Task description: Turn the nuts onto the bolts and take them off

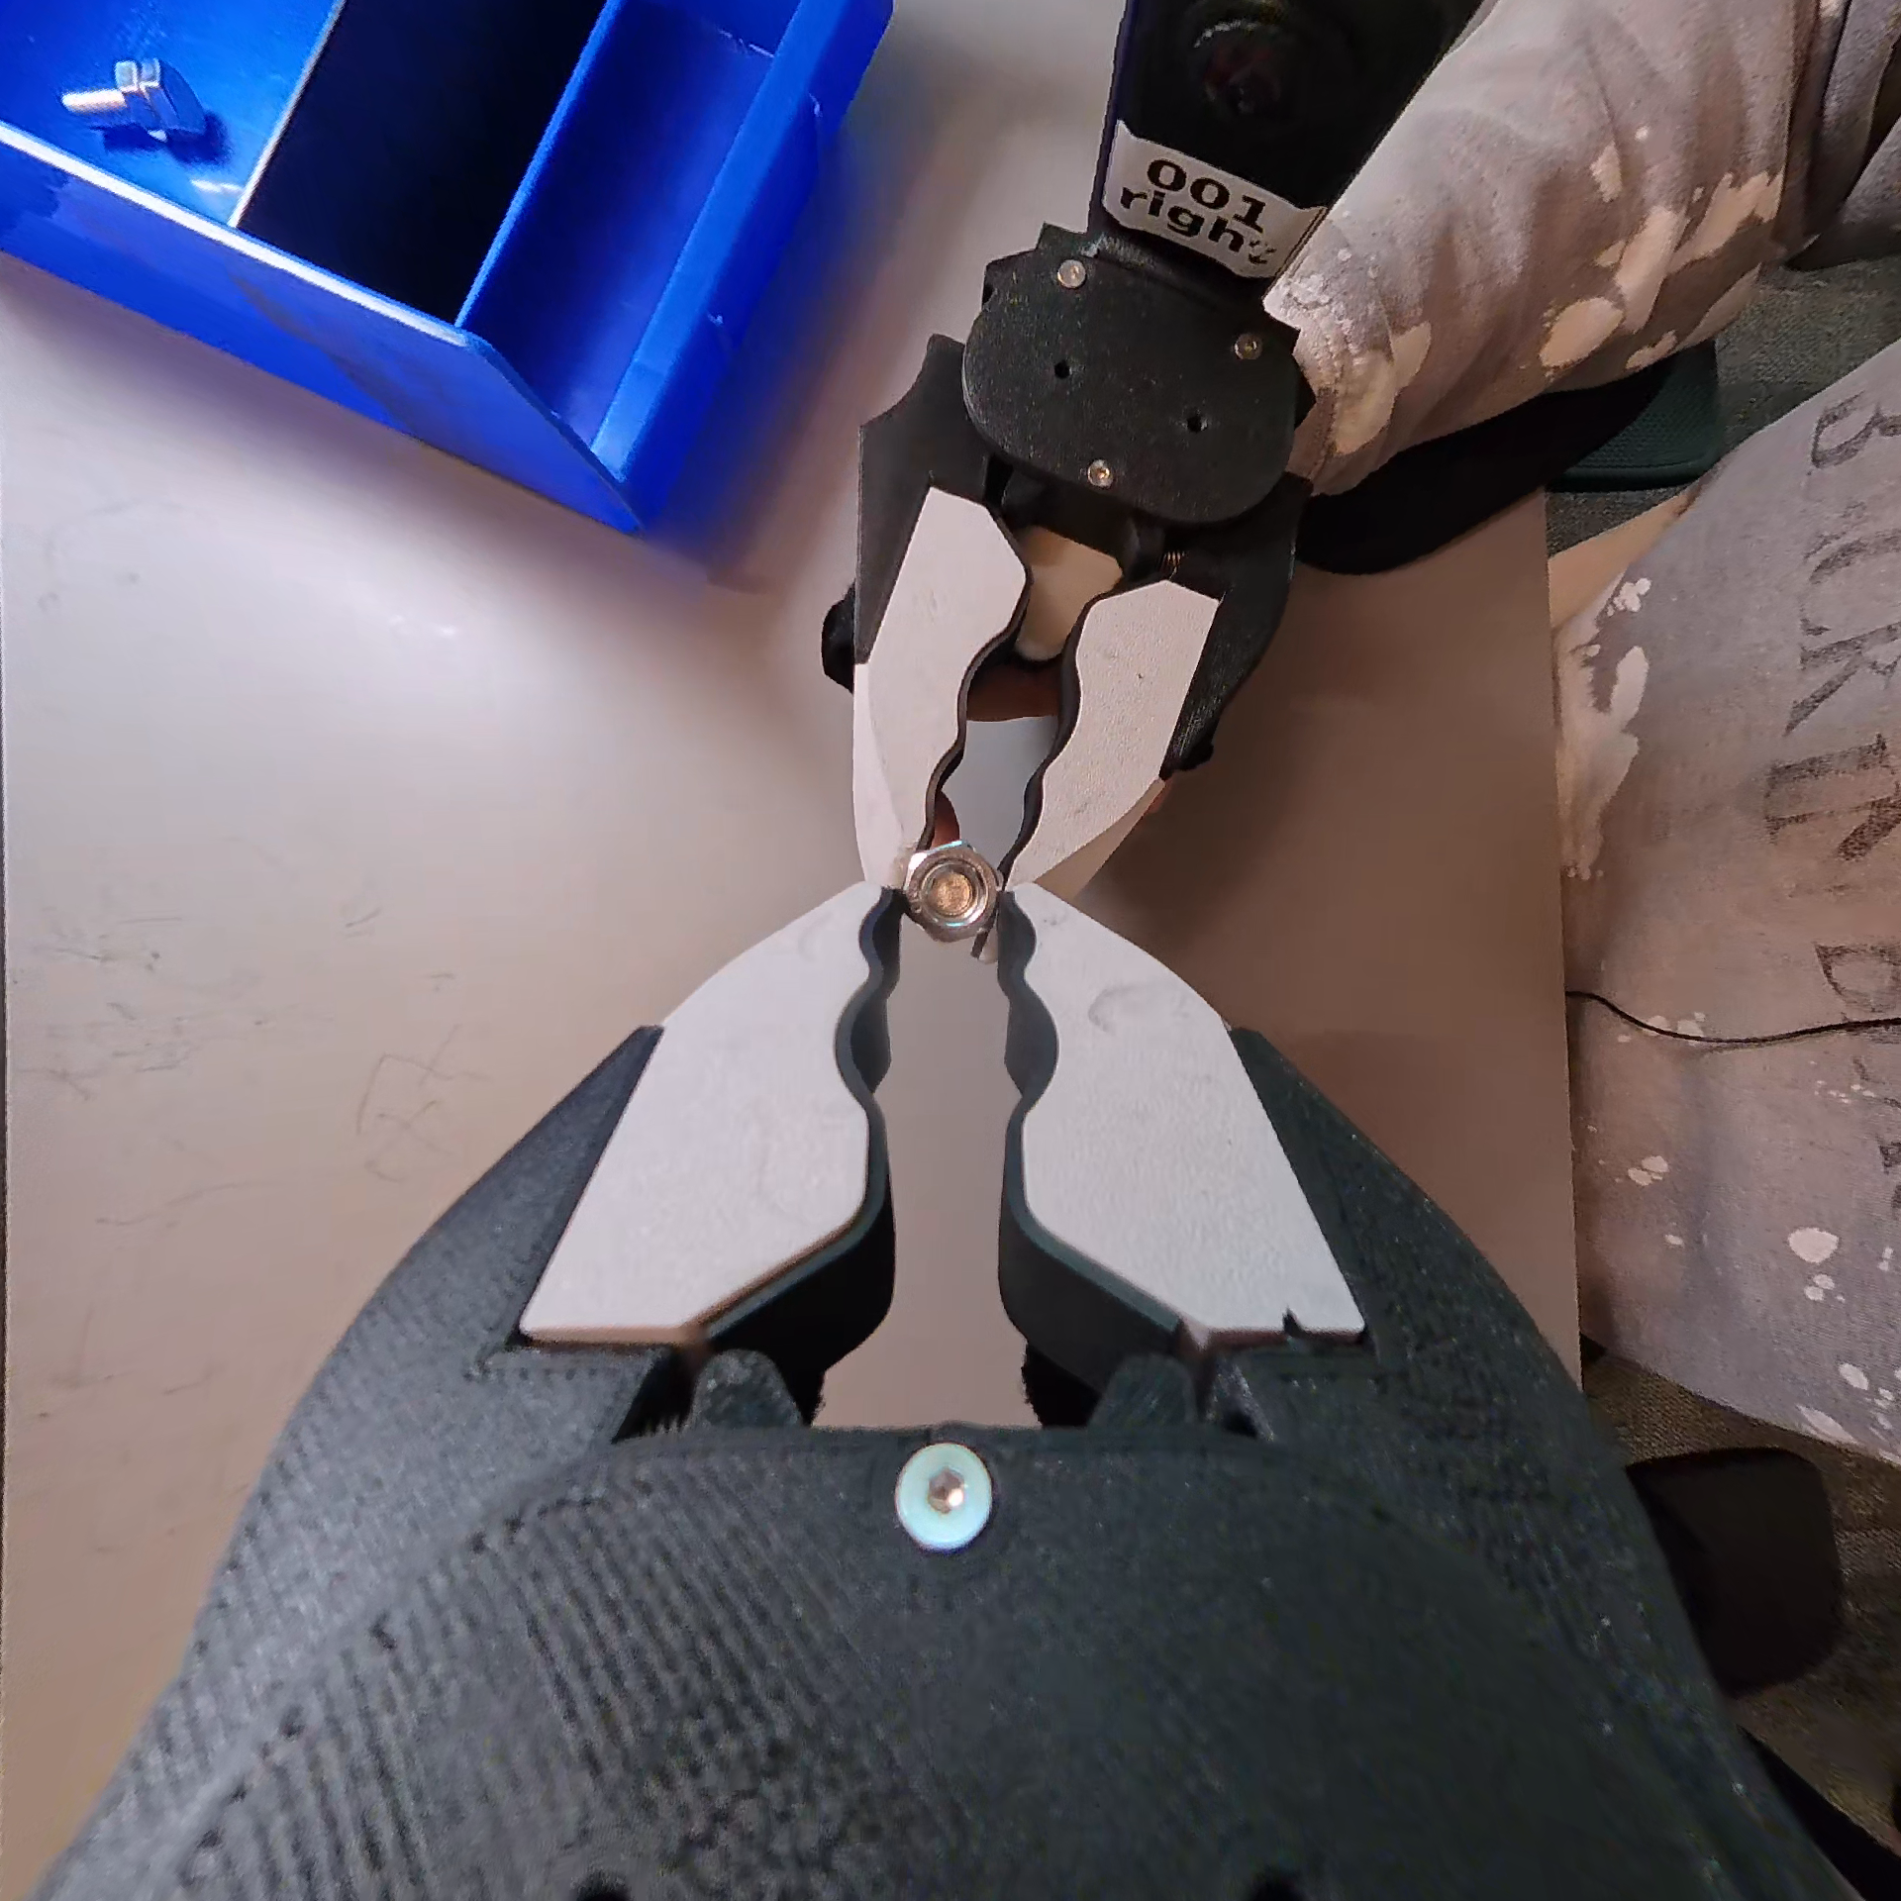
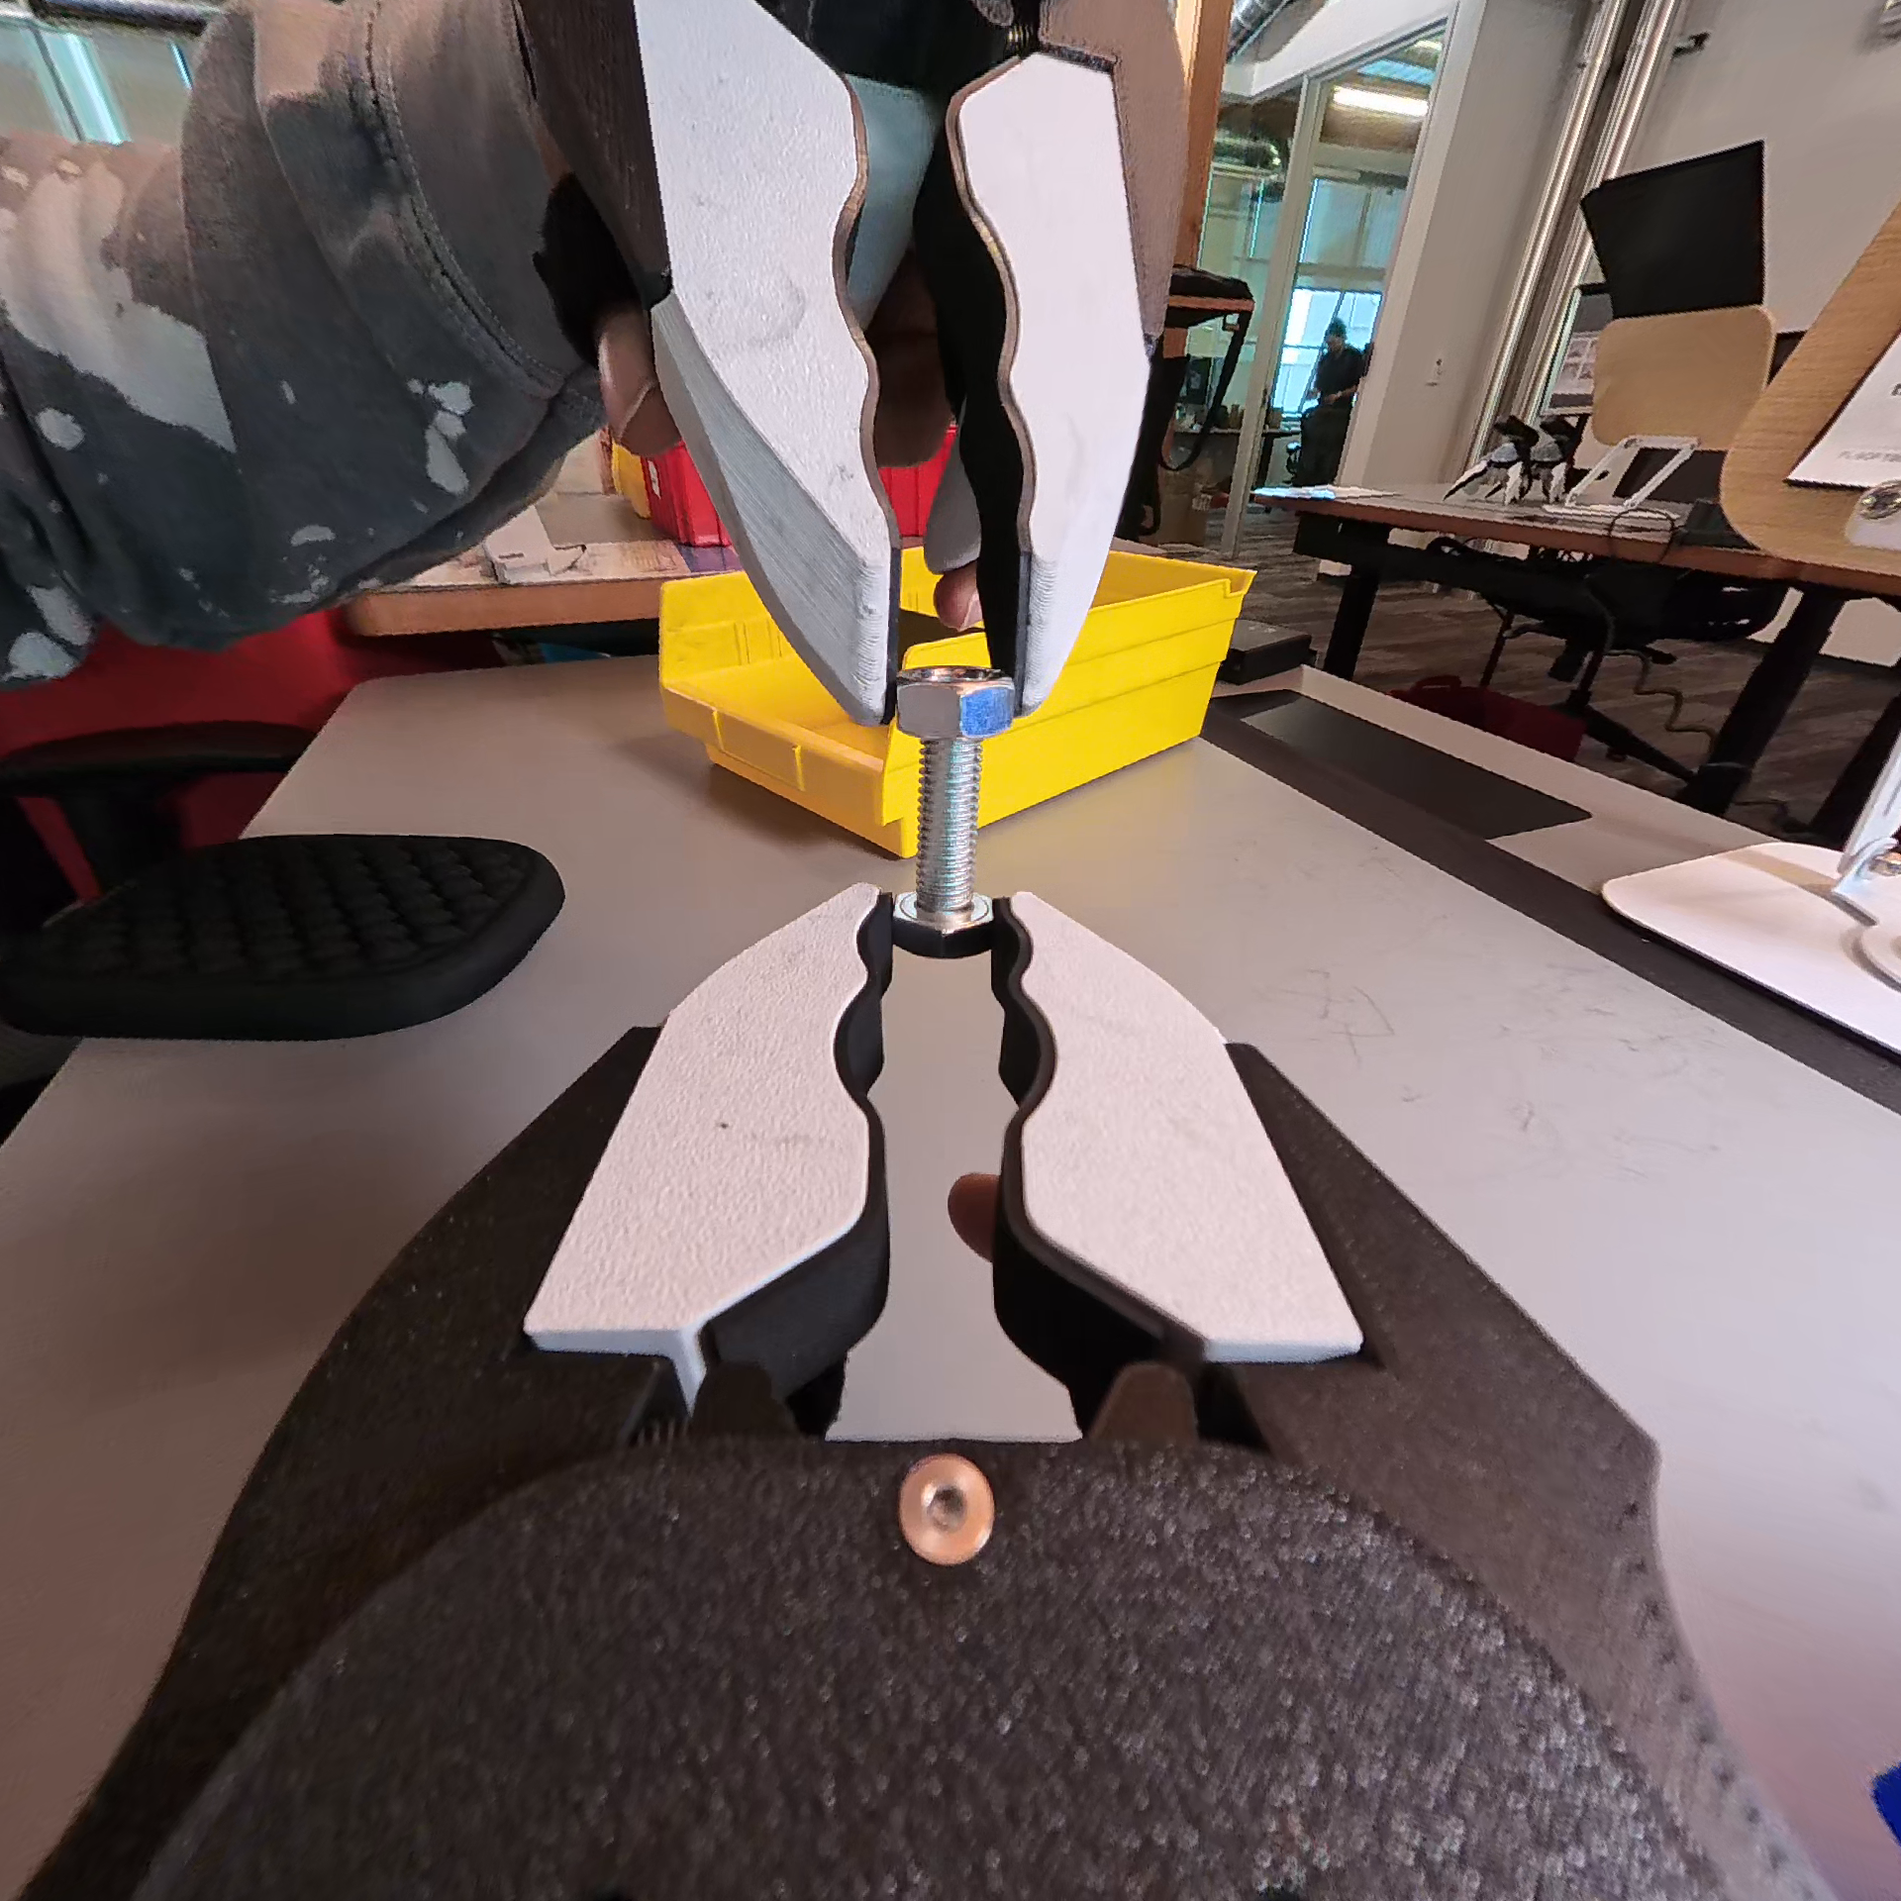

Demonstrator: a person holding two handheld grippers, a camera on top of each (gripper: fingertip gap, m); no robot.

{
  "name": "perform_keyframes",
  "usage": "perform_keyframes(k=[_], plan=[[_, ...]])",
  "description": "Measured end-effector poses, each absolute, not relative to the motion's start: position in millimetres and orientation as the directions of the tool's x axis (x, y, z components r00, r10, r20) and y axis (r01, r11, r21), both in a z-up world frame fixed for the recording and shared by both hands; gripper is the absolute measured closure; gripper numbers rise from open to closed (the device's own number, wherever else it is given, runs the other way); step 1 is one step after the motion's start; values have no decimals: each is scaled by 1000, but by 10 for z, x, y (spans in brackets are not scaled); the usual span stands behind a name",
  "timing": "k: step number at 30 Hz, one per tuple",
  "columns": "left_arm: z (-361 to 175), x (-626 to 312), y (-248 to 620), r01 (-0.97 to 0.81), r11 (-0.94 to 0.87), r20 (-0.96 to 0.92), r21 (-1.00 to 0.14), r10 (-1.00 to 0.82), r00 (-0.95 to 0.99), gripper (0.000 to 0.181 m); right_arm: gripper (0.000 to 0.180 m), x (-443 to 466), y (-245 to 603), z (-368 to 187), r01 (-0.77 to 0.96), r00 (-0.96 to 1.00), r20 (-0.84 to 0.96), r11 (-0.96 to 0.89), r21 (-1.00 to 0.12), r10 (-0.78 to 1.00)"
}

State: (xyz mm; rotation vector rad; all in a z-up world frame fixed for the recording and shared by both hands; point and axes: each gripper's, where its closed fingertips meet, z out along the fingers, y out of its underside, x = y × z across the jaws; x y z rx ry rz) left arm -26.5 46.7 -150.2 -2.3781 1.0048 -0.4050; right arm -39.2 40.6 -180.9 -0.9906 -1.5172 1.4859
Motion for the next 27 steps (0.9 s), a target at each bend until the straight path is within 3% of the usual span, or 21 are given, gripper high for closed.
perform_keyframes(k=[27], plan=[[-1466,-267,497,-548,-560,54,-621,-729,683,162,162,-390,430,-1778,-13,-381,14,10,-1000,925]])
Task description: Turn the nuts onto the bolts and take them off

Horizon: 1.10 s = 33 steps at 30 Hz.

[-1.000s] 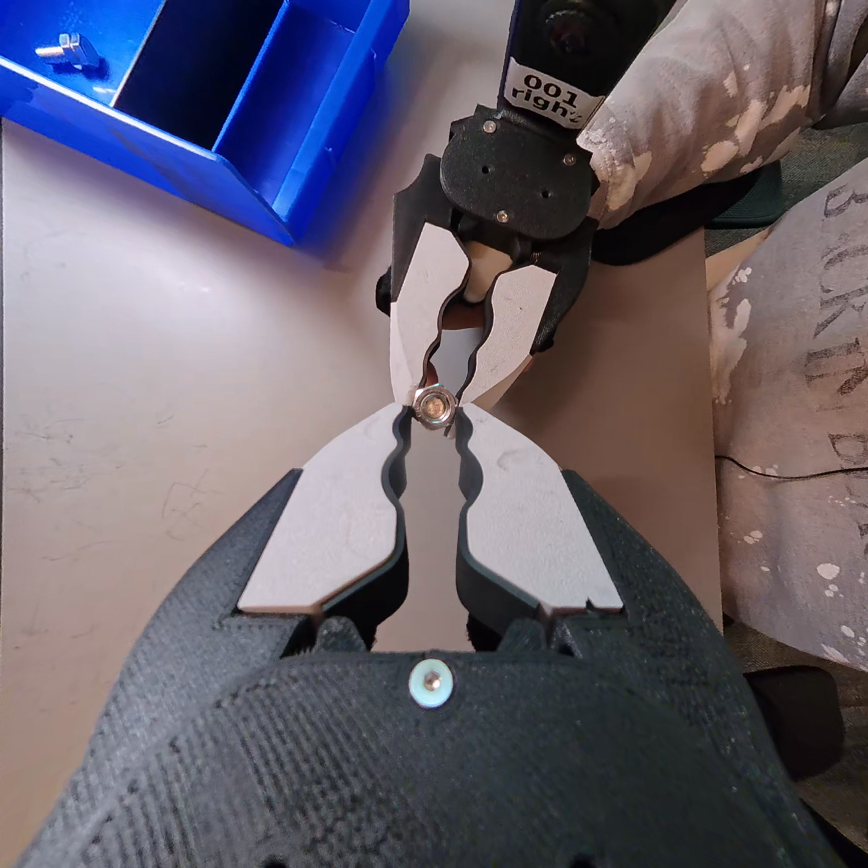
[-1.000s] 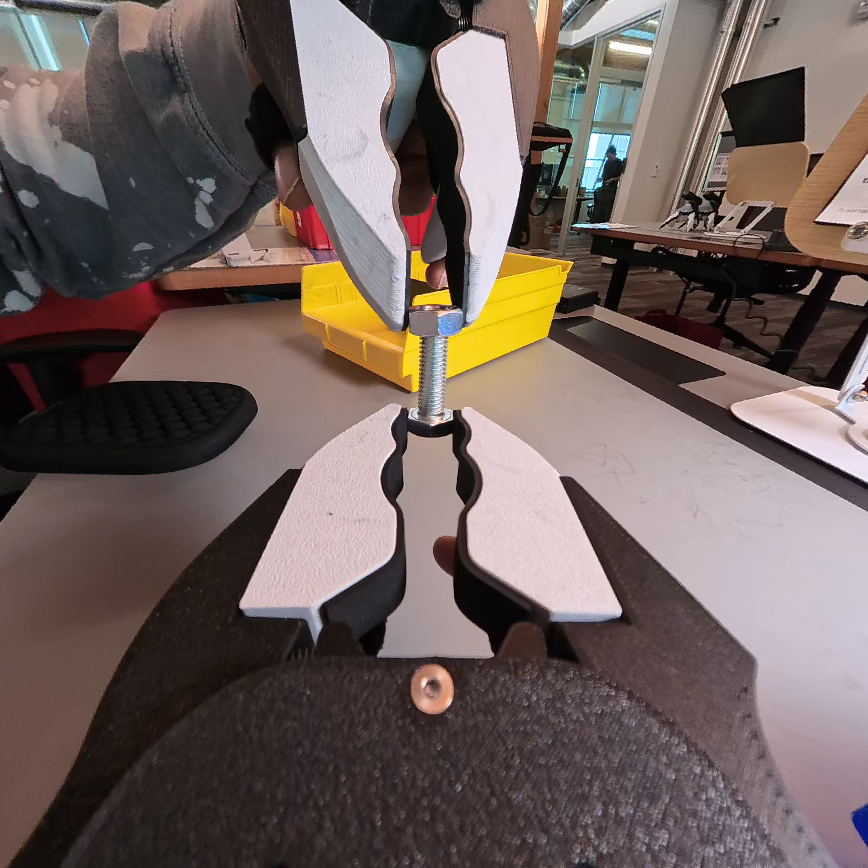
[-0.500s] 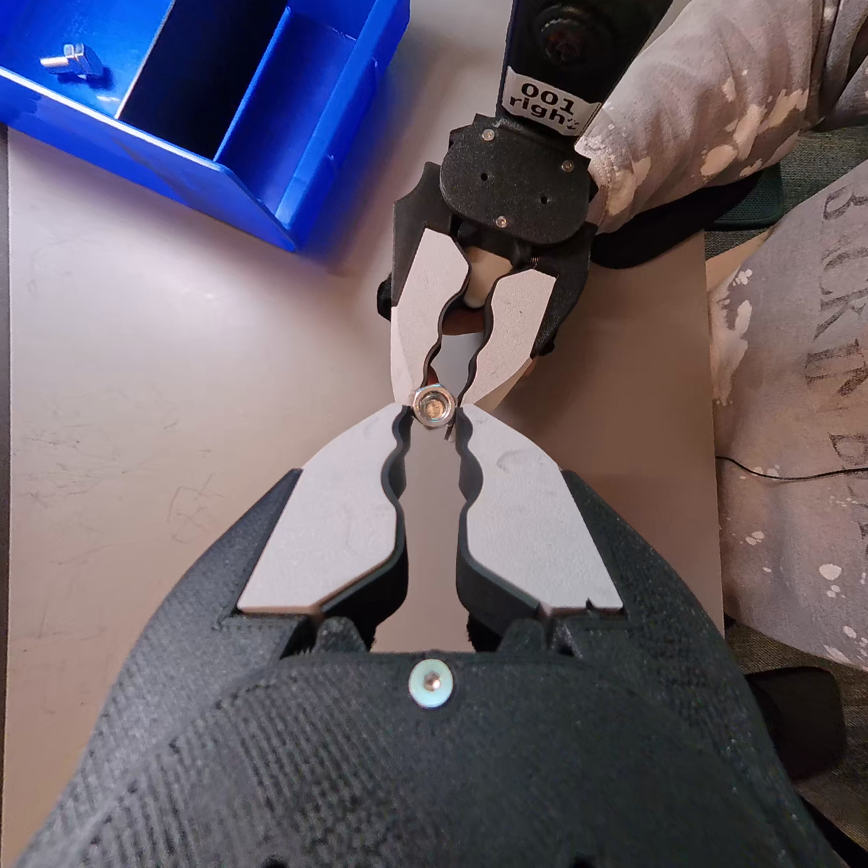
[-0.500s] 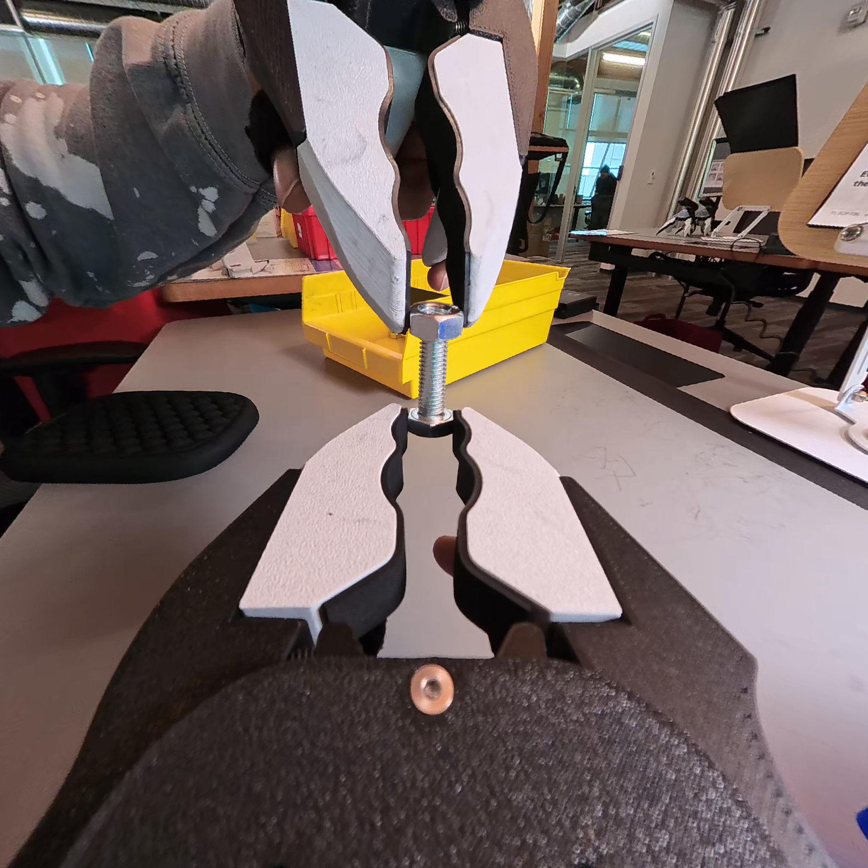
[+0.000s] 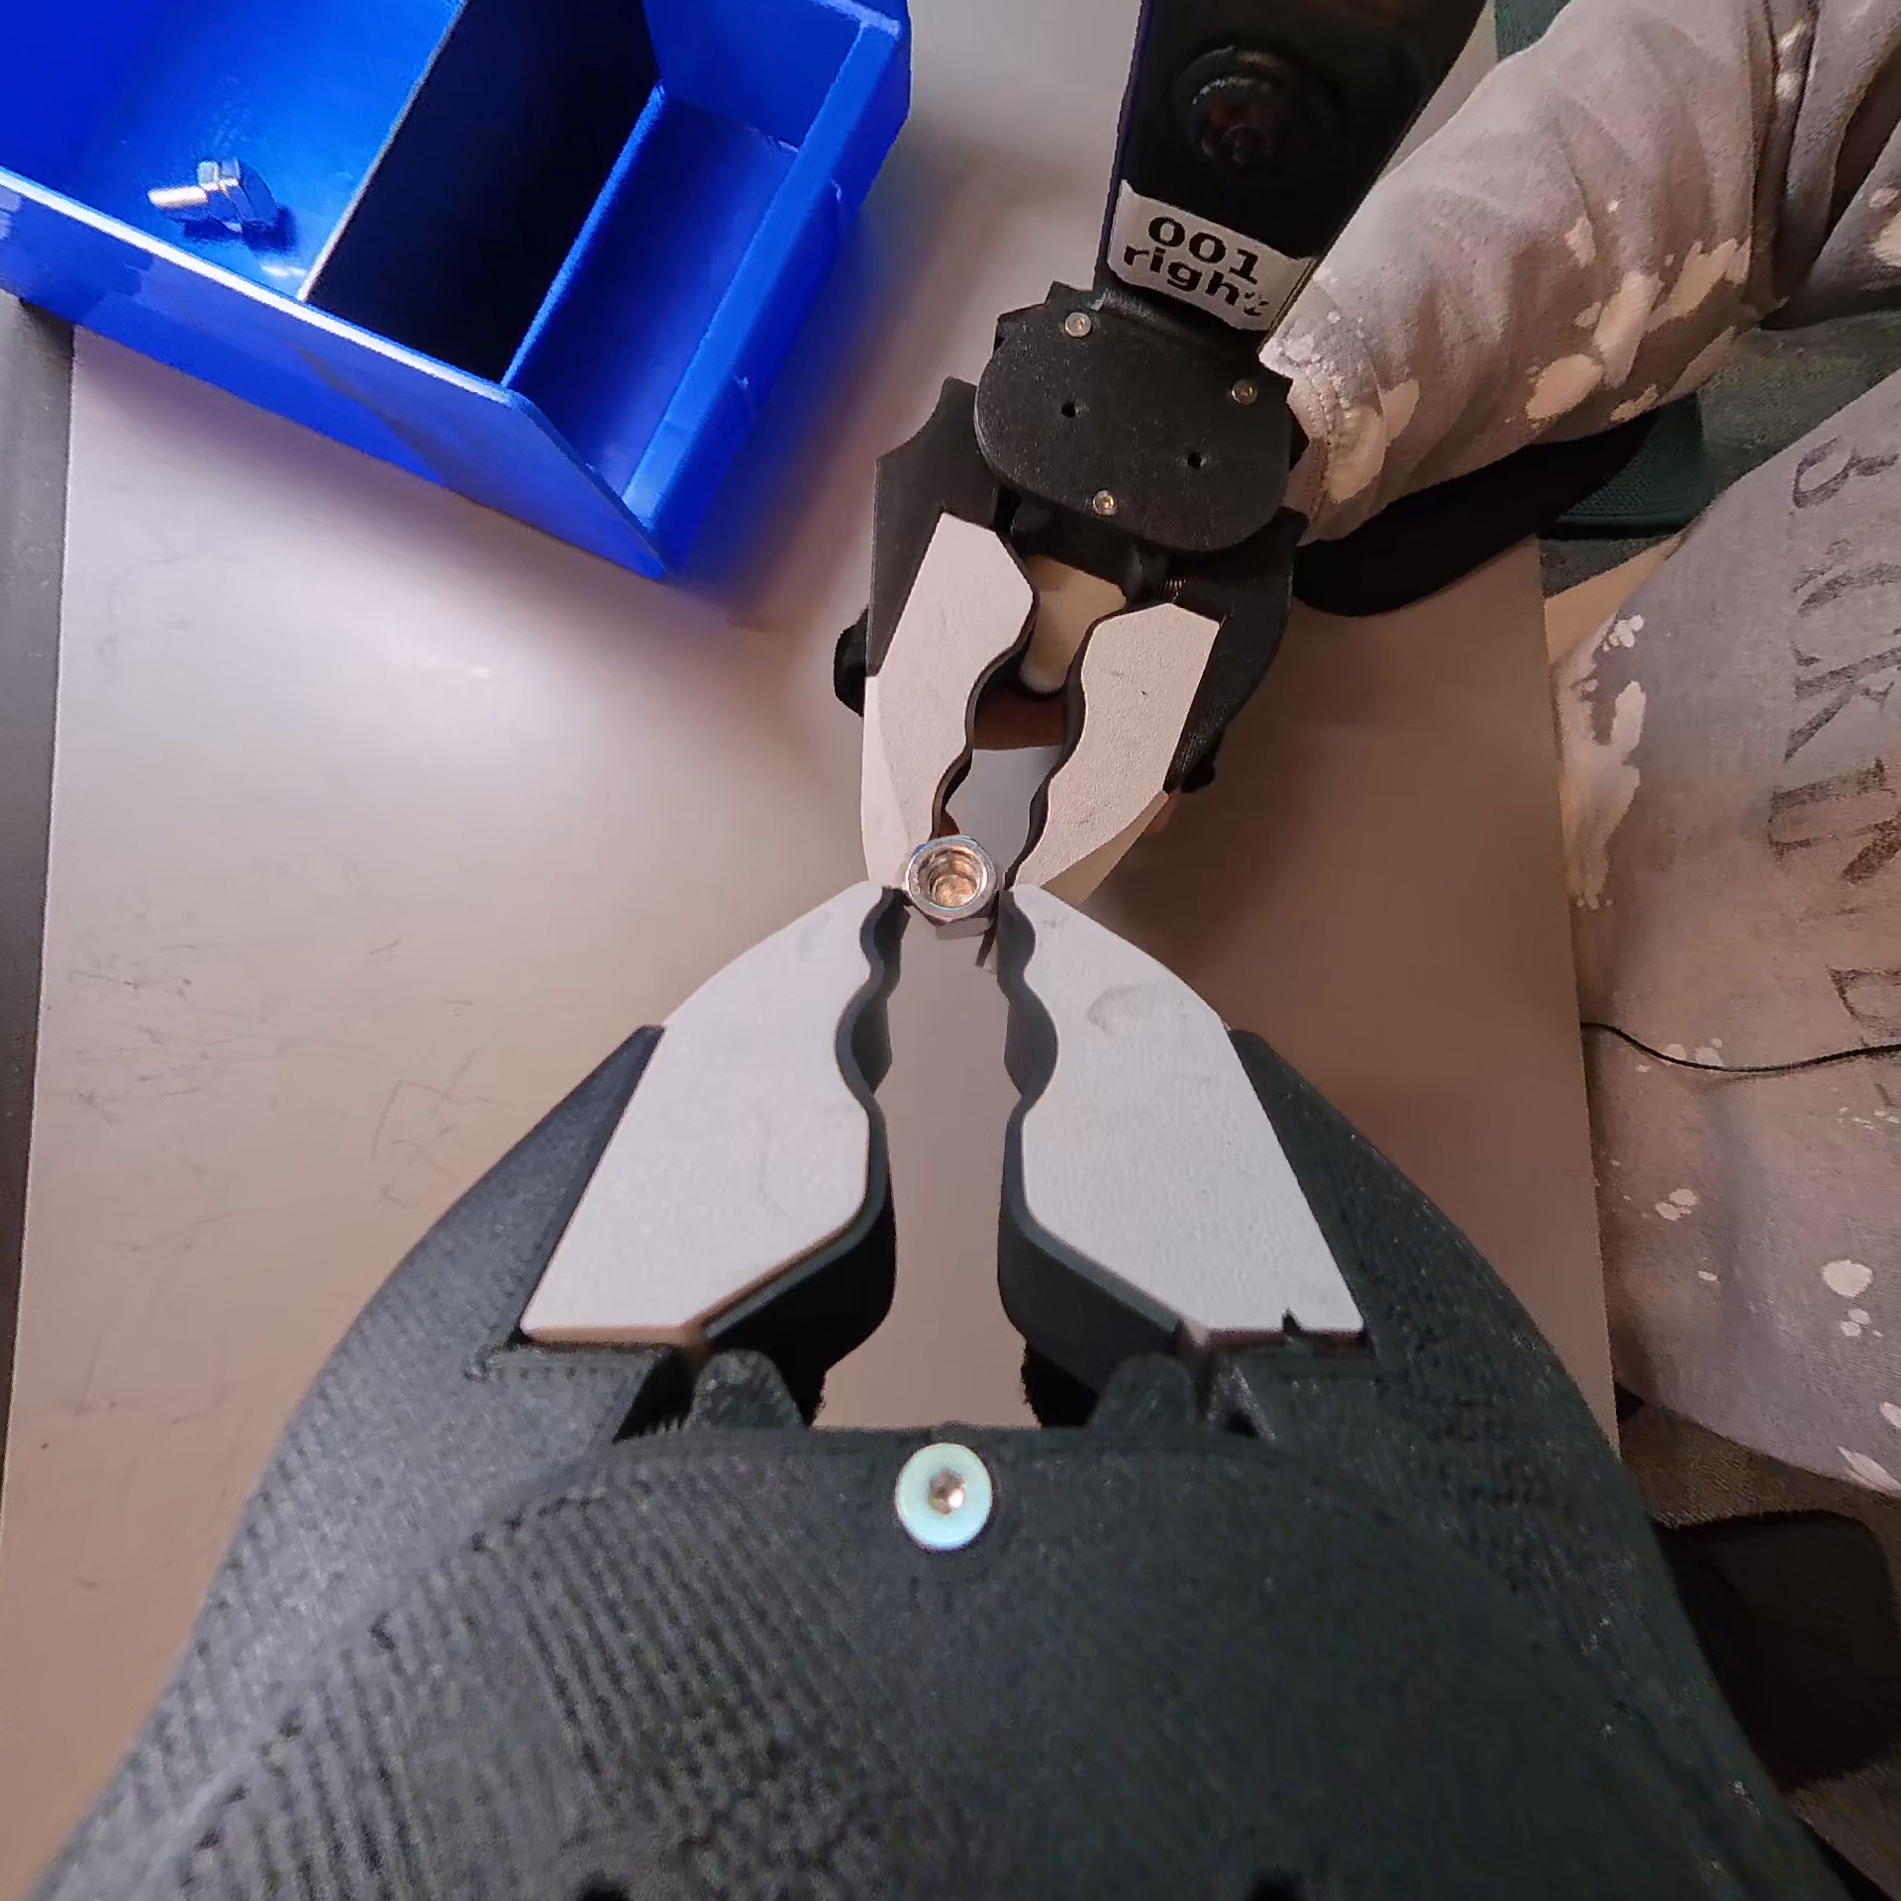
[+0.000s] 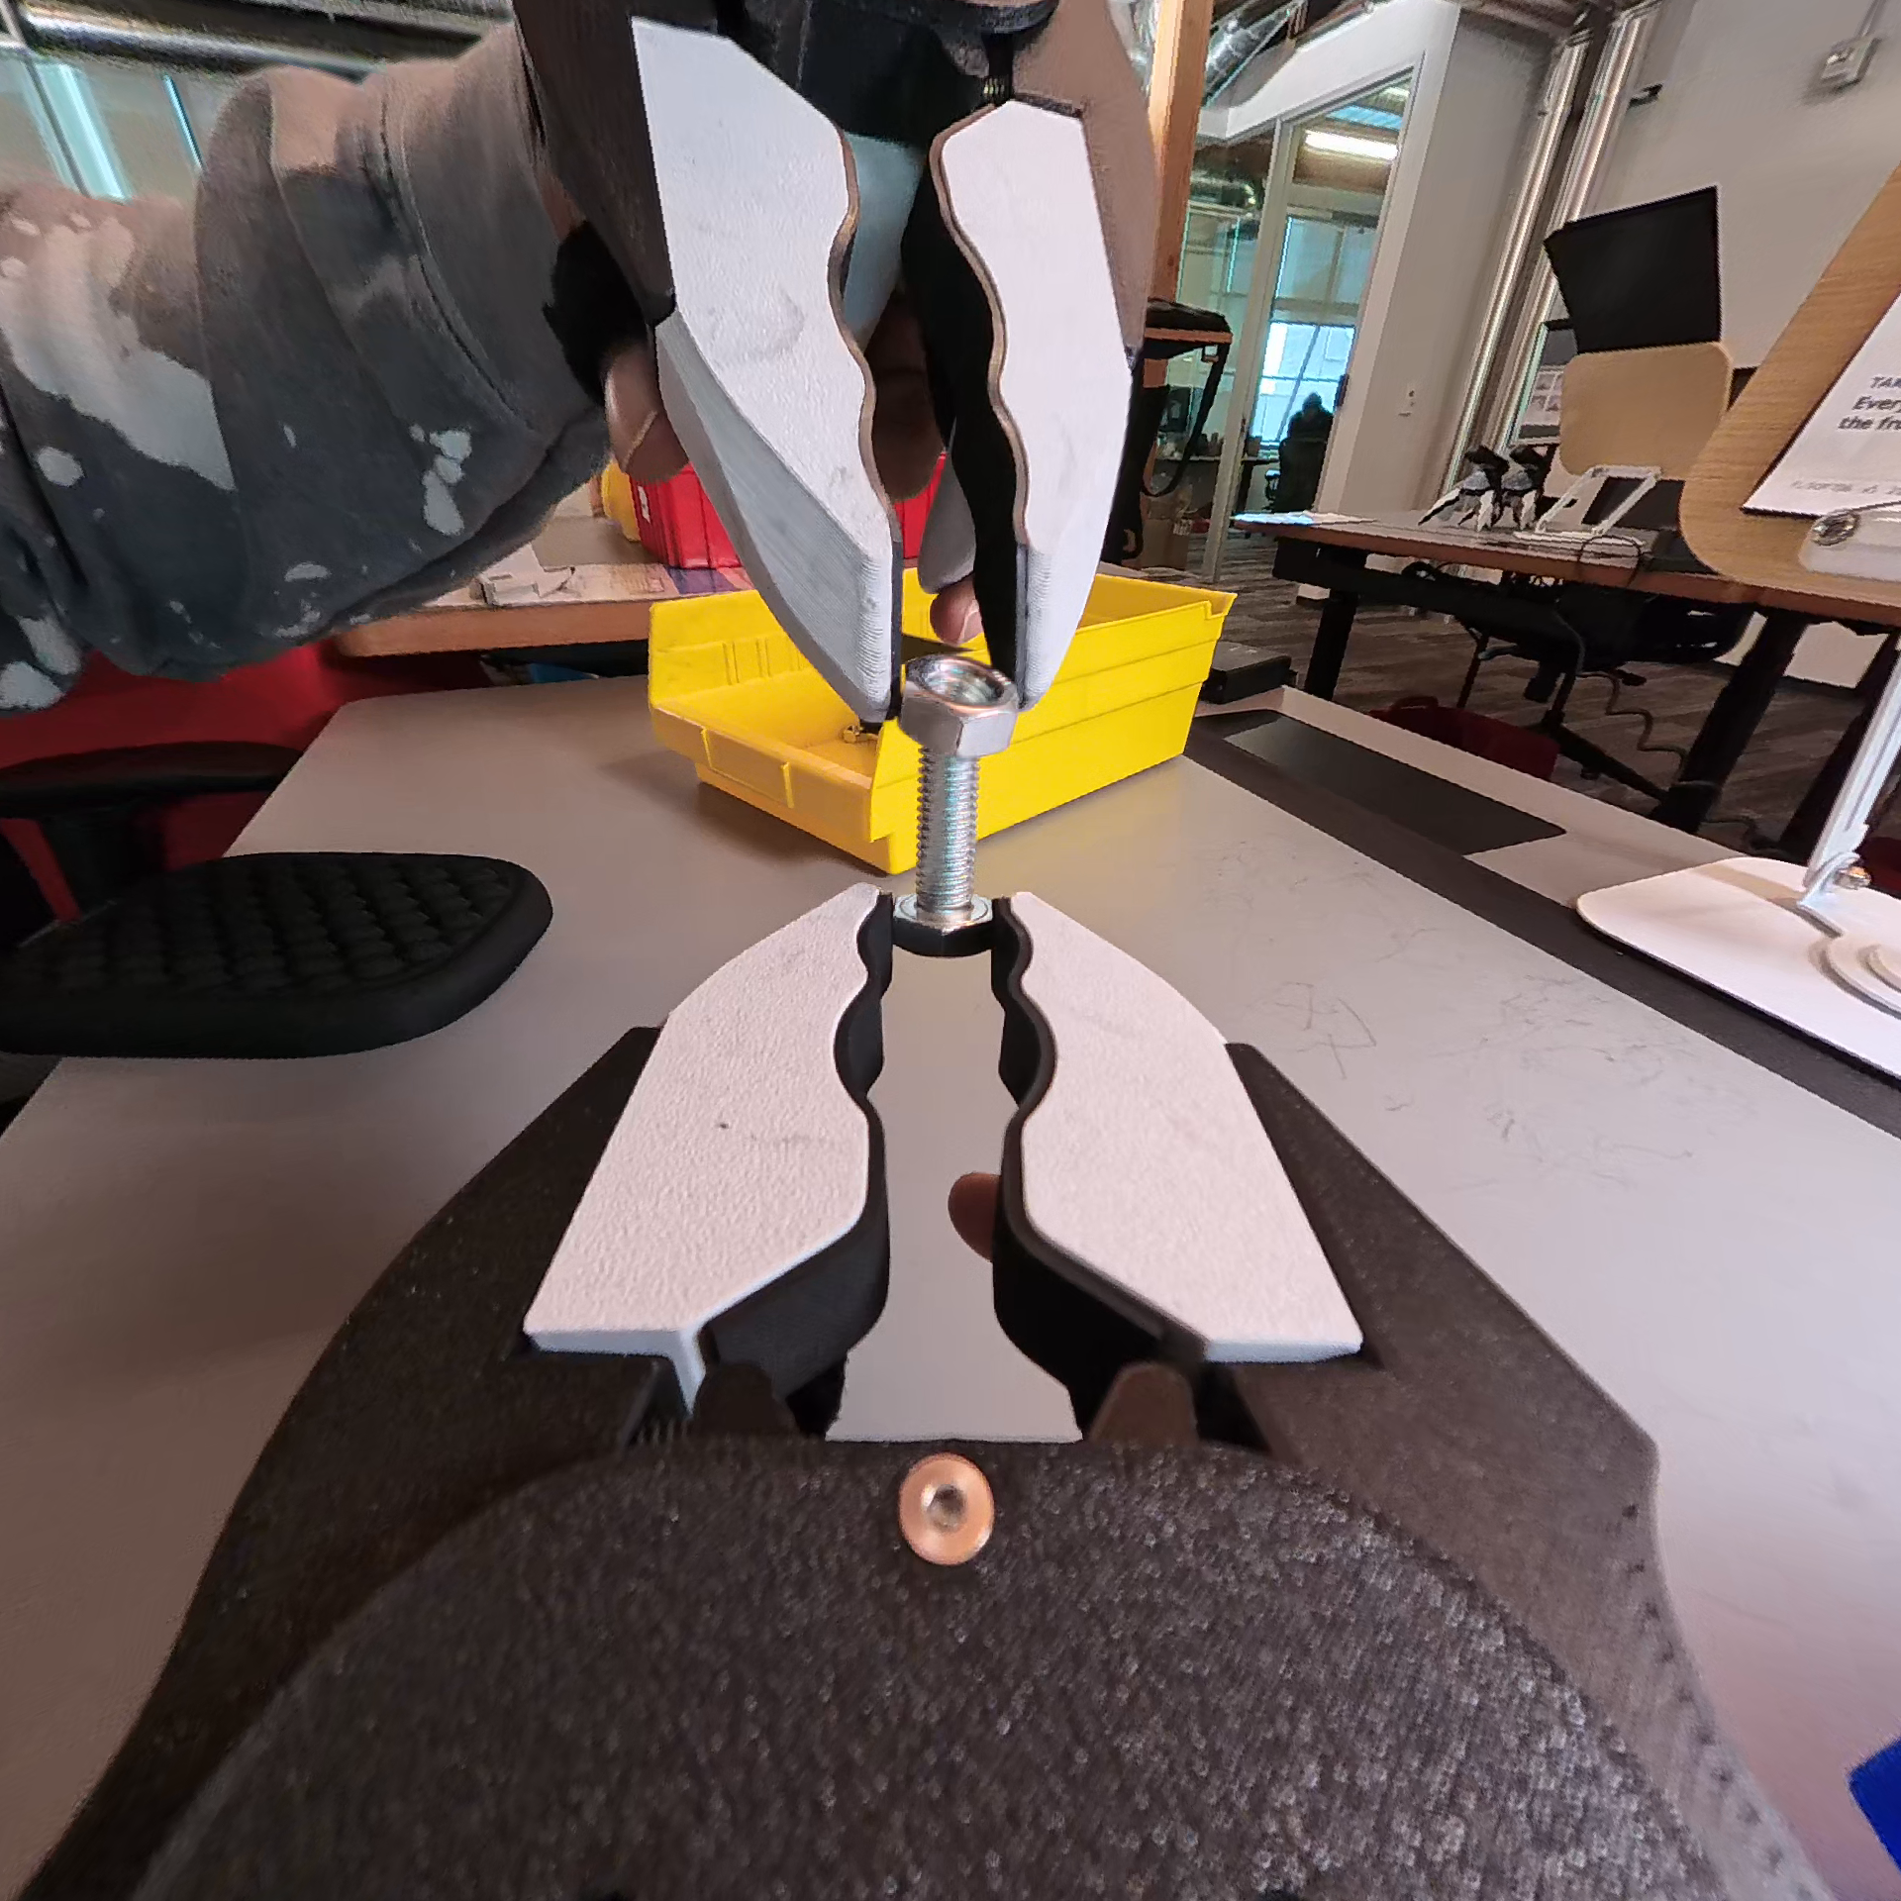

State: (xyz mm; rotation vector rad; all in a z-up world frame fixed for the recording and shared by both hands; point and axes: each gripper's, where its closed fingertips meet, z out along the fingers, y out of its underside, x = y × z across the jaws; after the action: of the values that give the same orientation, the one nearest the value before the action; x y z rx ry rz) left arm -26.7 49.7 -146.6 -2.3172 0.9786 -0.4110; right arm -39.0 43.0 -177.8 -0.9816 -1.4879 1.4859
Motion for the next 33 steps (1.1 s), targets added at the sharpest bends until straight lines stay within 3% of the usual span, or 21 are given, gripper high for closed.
perform_keyframes(k=[10,33], plan=[[-1330,-214,599,-391,-453,47,-802,-699,714,162,162,-352,508,-1639,-67,-374,-43,-73,-995,926],[-1334,-223,540,-367,-427,40,-826,-695,718,158,162,-363,501,-1681,-57,-361,3,-19,-998,933]])
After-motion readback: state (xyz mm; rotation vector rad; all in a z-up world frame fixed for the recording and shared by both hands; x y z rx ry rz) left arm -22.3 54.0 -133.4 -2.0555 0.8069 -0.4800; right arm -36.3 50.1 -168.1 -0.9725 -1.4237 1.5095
